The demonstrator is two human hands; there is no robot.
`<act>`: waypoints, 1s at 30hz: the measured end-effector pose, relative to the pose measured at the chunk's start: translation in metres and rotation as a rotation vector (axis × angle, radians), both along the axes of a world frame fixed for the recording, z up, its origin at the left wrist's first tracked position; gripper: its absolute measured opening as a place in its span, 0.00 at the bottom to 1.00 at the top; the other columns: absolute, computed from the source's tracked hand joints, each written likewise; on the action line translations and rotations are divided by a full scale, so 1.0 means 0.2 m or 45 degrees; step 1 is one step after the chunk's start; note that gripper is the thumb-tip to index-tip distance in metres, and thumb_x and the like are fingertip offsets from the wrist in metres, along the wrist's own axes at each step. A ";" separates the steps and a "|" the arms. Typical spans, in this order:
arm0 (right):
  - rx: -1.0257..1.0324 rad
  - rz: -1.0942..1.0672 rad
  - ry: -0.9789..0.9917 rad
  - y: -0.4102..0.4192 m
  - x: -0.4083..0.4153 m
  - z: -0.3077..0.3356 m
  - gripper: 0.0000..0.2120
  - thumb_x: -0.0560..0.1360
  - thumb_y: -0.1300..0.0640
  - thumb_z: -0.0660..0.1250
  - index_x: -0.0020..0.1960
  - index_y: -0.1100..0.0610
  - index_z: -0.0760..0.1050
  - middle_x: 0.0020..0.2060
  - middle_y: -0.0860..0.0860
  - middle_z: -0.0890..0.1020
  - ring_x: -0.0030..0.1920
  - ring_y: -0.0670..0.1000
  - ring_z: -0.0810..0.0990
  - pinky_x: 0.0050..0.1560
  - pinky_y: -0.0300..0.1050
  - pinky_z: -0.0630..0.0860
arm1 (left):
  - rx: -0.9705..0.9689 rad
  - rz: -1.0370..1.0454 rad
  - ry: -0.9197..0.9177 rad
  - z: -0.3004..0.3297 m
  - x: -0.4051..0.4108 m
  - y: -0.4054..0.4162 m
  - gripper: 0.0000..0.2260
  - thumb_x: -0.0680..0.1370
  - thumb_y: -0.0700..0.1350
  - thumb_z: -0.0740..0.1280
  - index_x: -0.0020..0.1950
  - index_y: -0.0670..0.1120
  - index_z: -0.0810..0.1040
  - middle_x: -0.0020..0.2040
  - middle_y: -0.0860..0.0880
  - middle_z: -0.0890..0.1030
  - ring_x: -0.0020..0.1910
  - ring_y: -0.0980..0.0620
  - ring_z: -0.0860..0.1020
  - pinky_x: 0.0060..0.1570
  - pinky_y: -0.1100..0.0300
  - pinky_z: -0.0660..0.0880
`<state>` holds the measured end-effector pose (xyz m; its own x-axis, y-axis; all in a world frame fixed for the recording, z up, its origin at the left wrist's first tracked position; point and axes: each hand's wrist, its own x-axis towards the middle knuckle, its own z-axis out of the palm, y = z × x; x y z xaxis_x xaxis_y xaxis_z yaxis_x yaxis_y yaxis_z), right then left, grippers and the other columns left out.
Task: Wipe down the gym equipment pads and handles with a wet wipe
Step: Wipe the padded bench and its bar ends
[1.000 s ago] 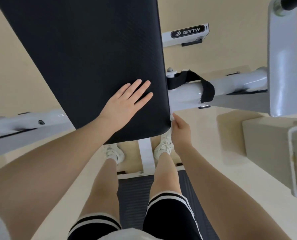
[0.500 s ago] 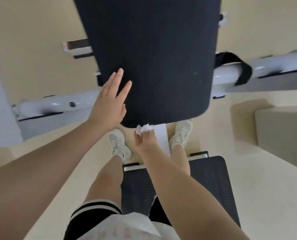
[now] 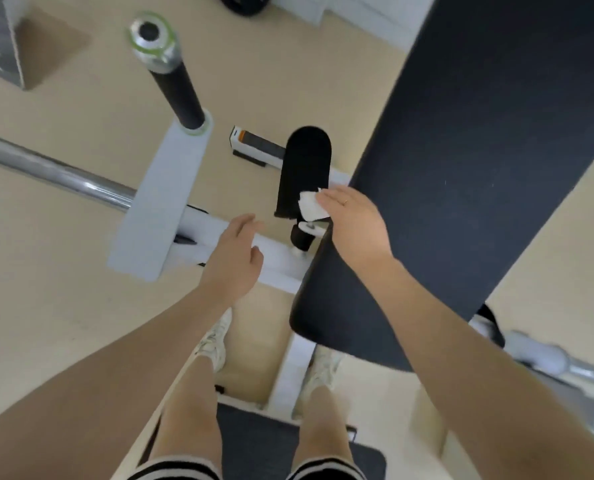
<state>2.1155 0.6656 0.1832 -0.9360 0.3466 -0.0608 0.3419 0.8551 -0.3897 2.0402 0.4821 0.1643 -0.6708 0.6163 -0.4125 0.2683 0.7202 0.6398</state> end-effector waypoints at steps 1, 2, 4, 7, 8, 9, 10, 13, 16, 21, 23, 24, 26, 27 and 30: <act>0.302 0.190 -0.108 0.08 -0.03 -0.04 0.19 0.64 0.73 0.71 0.54 0.67 0.79 0.52 0.60 0.82 0.59 0.62 0.77 0.63 0.55 0.69 | -0.001 0.002 0.005 -0.01 0.00 0.00 0.20 0.78 0.36 0.56 0.71 0.41 0.65 0.74 0.48 0.61 0.64 0.41 0.70 0.63 0.57 0.67; 0.493 0.330 -0.197 0.15 -0.05 -0.06 0.18 0.62 0.71 0.73 0.52 0.66 0.80 0.49 0.60 0.83 0.59 0.62 0.77 0.63 0.57 0.70 | 0.005 0.006 0.004 -0.02 0.01 0.01 0.19 0.78 0.36 0.57 0.70 0.41 0.66 0.74 0.48 0.61 0.66 0.44 0.68 0.63 0.59 0.65; 0.613 0.507 -0.422 0.20 -0.08 -0.03 0.13 0.66 0.68 0.71 0.50 0.65 0.79 0.47 0.59 0.83 0.58 0.61 0.77 0.68 0.55 0.66 | 0.018 0.024 -0.016 -0.04 0.04 0.02 0.19 0.78 0.36 0.57 0.69 0.42 0.67 0.73 0.47 0.63 0.69 0.46 0.66 0.64 0.59 0.64; 0.679 0.805 -0.719 0.11 -0.07 -0.01 0.06 0.75 0.65 0.61 0.48 0.59 0.75 0.43 0.54 0.79 0.51 0.55 0.75 0.67 0.49 0.61 | -0.004 0.069 -0.066 -0.05 0.08 0.04 0.19 0.78 0.36 0.57 0.70 0.43 0.67 0.73 0.47 0.63 0.68 0.48 0.66 0.62 0.61 0.65; 0.708 0.910 -0.796 0.04 -0.03 -0.03 0.06 0.76 0.63 0.58 0.47 0.57 0.74 0.42 0.52 0.78 0.49 0.53 0.74 0.66 0.48 0.61 | -0.010 0.086 -0.082 -0.05 0.09 0.05 0.19 0.78 0.36 0.58 0.70 0.43 0.67 0.73 0.47 0.63 0.68 0.48 0.66 0.61 0.61 0.64; 0.717 0.989 -0.842 -0.02 0.01 -0.06 0.07 0.76 0.62 0.58 0.48 0.57 0.74 0.42 0.51 0.78 0.50 0.53 0.74 0.67 0.48 0.62 | -0.014 0.100 -0.096 -0.05 0.09 0.04 0.19 0.78 0.36 0.58 0.69 0.43 0.67 0.72 0.47 0.63 0.67 0.47 0.67 0.61 0.61 0.65; 0.687 1.035 -0.857 -0.08 0.06 -0.11 0.08 0.76 0.61 0.57 0.49 0.57 0.75 0.44 0.50 0.79 0.51 0.54 0.74 0.68 0.49 0.61 | -0.017 0.109 -0.104 -0.04 0.09 0.04 0.19 0.78 0.36 0.58 0.69 0.43 0.68 0.72 0.47 0.64 0.65 0.46 0.69 0.60 0.61 0.65; 0.584 1.144 -0.909 -0.25 0.24 -0.29 0.12 0.77 0.59 0.57 0.59 0.59 0.73 0.53 0.53 0.79 0.58 0.56 0.73 0.71 0.52 0.57 | -0.020 0.095 -0.085 -0.02 0.08 0.01 0.18 0.78 0.37 0.58 0.68 0.42 0.68 0.72 0.47 0.65 0.58 0.40 0.73 0.58 0.61 0.66; 0.539 1.268 -1.001 -0.38 0.32 -0.39 0.16 0.76 0.61 0.61 0.63 0.59 0.71 0.58 0.54 0.77 0.61 0.57 0.71 0.70 0.51 0.60 | -0.011 0.048 -0.082 0.02 0.05 -0.03 0.17 0.78 0.37 0.59 0.68 0.42 0.69 0.71 0.48 0.65 0.47 0.44 0.75 0.55 0.66 0.64; -0.323 0.687 -0.904 -0.44 0.14 -0.17 0.23 0.76 0.70 0.57 0.69 0.56 0.68 0.65 0.53 0.73 0.64 0.54 0.72 0.61 0.47 0.72 | 0.098 0.055 -0.233 0.16 -0.02 -0.09 0.14 0.79 0.37 0.56 0.62 0.43 0.75 0.62 0.49 0.75 0.56 0.51 0.77 0.56 0.64 0.68; -0.704 0.255 -0.473 -0.42 0.03 0.05 0.19 0.77 0.70 0.57 0.65 0.59 0.73 0.61 0.51 0.77 0.60 0.49 0.76 0.62 0.40 0.71 | 0.157 0.124 -0.331 0.28 -0.07 -0.10 0.13 0.80 0.39 0.56 0.61 0.43 0.75 0.59 0.50 0.77 0.57 0.53 0.75 0.55 0.69 0.66; -0.820 0.085 -0.299 -0.41 -0.02 0.17 0.16 0.78 0.69 0.57 0.61 0.60 0.75 0.57 0.50 0.79 0.55 0.45 0.76 0.59 0.32 0.70 | 0.204 0.158 -0.372 0.35 -0.10 -0.11 0.13 0.81 0.41 0.56 0.61 0.44 0.75 0.57 0.51 0.78 0.56 0.55 0.75 0.54 0.71 0.65; -0.970 -0.140 -0.127 -0.40 -0.11 0.42 0.13 0.78 0.68 0.58 0.57 0.60 0.77 0.50 0.44 0.80 0.48 0.36 0.75 0.52 0.24 0.67 | 0.319 0.179 -0.448 0.49 -0.18 -0.14 0.12 0.81 0.45 0.56 0.59 0.48 0.77 0.52 0.53 0.79 0.51 0.57 0.75 0.48 0.75 0.67; -1.030 -0.220 -0.103 -0.41 -0.16 0.52 0.11 0.79 0.66 0.58 0.54 0.57 0.77 0.47 0.42 0.80 0.45 0.34 0.75 0.50 0.24 0.68 | 0.376 0.175 -0.499 0.55 -0.23 -0.16 0.10 0.81 0.47 0.57 0.55 0.50 0.77 0.49 0.53 0.80 0.48 0.56 0.76 0.46 0.73 0.69; -1.124 -0.375 -0.042 -0.48 -0.28 0.69 0.05 0.78 0.60 0.61 0.47 0.53 0.75 0.39 0.45 0.78 0.40 0.42 0.75 0.44 0.32 0.71 | 0.455 0.167 -0.578 0.73 -0.37 -0.23 0.04 0.78 0.47 0.64 0.48 0.50 0.77 0.41 0.51 0.79 0.40 0.54 0.76 0.35 0.72 0.70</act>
